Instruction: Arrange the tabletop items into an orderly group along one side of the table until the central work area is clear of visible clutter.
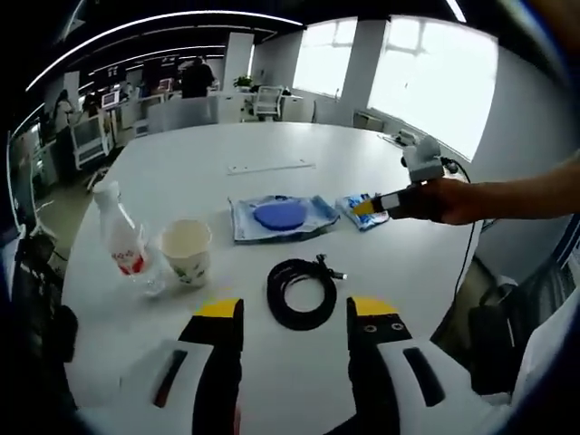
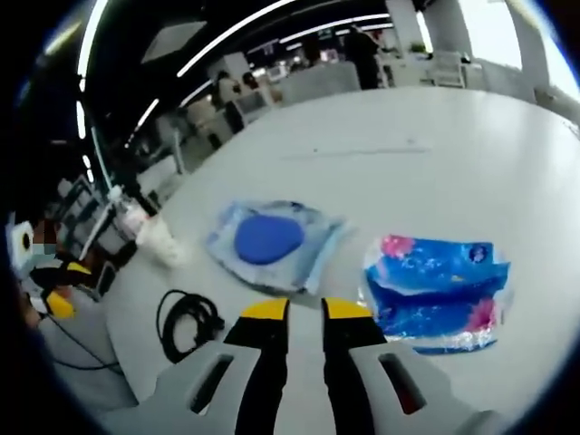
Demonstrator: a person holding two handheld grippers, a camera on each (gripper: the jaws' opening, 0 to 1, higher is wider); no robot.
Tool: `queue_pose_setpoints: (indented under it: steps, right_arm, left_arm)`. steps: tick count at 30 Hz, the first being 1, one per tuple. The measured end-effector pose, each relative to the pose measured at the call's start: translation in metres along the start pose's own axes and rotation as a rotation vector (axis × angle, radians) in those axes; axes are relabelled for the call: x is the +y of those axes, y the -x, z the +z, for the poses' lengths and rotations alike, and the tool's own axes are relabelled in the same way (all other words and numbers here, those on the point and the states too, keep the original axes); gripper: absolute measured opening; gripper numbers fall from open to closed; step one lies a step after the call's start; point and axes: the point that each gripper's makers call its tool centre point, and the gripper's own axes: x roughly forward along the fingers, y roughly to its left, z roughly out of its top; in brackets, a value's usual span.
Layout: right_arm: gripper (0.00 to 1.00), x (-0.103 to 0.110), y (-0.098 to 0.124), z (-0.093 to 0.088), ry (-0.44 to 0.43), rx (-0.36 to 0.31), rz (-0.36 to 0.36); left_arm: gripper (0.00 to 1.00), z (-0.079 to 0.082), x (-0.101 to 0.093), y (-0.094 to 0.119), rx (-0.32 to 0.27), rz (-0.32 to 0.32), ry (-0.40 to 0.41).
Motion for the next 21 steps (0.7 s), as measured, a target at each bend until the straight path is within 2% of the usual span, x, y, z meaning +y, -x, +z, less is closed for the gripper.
queue_pose_setpoints:
  steps: [5,11,21]
  right_arm:
    - [0.11,-0.001,-0.001,0.002,-0.013,-0.004,-0.003]
    - [0.12,-0.006,-0.007,0.01,-0.032,-0.013,-0.005]
    - [0.15,-0.009,-0.016,0.027,-0.049,-0.036,0.004]
  left_arm:
    - [0.43,0.029,-0.001,-0.027,-0.011,-0.016,-0.013]
    - [0.42,0.061,0.012,-0.06,-0.027,0.001,0.004]
    - [0.43,0.087,0.041,-0.105,-0.022,0.046,0.012]
